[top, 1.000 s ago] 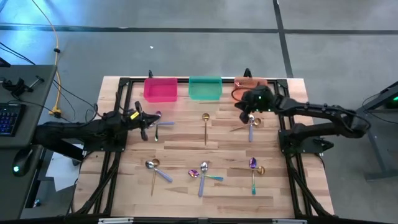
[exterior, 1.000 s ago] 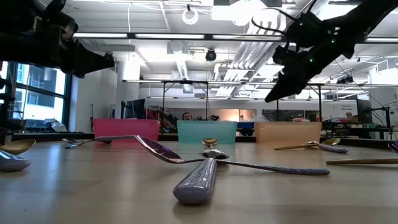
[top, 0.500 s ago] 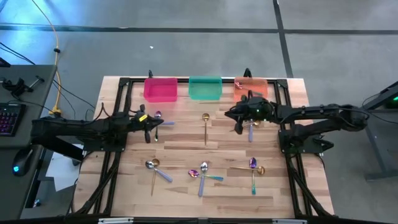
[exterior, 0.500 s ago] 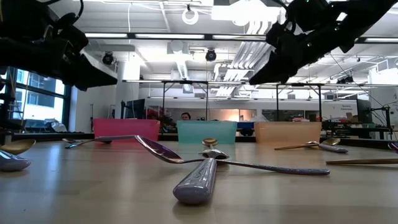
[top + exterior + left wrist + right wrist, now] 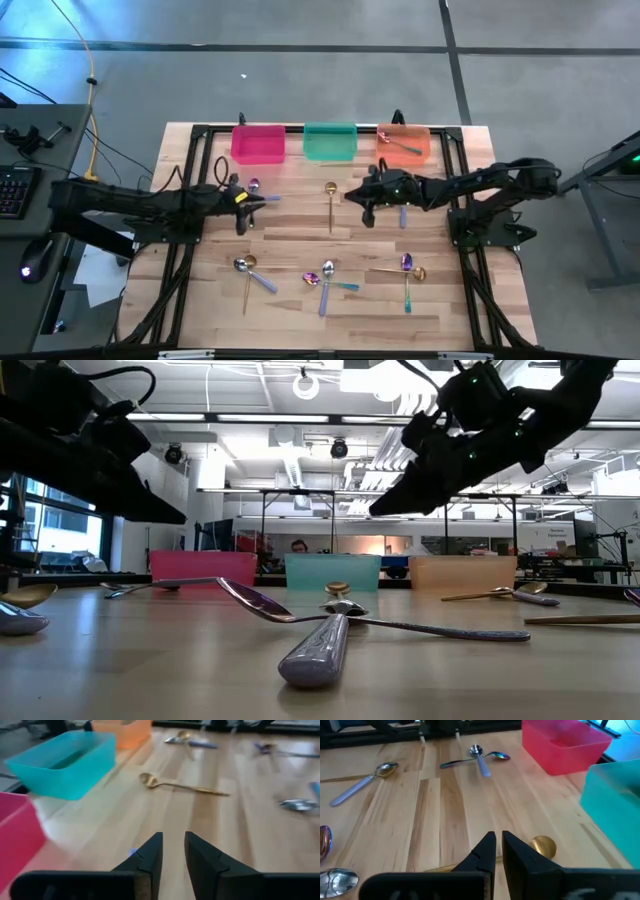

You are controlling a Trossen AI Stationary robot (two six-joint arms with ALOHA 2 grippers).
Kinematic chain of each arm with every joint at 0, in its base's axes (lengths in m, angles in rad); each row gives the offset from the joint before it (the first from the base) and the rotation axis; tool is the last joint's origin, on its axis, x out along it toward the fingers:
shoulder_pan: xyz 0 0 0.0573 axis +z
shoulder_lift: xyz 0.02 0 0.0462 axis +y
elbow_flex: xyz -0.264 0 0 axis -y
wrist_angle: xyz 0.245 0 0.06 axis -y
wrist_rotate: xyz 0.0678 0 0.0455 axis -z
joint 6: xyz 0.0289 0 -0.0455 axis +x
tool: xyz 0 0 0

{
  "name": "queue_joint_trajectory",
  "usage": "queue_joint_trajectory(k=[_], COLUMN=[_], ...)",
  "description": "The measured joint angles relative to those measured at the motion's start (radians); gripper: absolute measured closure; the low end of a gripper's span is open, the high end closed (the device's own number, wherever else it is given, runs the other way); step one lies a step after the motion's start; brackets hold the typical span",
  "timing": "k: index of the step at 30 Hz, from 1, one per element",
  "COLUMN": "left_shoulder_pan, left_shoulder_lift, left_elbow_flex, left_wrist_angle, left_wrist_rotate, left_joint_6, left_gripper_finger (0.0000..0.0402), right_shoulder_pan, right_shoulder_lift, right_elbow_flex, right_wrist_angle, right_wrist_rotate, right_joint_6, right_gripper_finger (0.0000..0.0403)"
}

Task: Sort silverware by color (type)
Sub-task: Put the top left purple spoon into the pink bin

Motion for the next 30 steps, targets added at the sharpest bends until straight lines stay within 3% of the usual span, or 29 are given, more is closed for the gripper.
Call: queue_joint_trajectory(k=[17, 30], left_shoulder_pan=[0.080, 0.132], left_shoulder_lift=[0.403, 0.701], left_elbow_flex=[0.150, 0.289], left_wrist_angle=[-0.047, -0.095], left_wrist_rotate=[-0.023, -0.045], left_joint_6=[0.141, 0.177], left_gripper_finger=[0.0243, 0.0238], right_shoulder_pan=[0.060, 0.061], right_shoulder_lift=[0.012, 0.012], right_elbow_flex=[0.000, 0.000], right_wrist_angle=[0.023, -0.021], right_wrist_rotate=[-0.001, -0.001], right_joint_6=[-0.020, -0.097], right_gripper_finger=[0.0387, 0.0387])
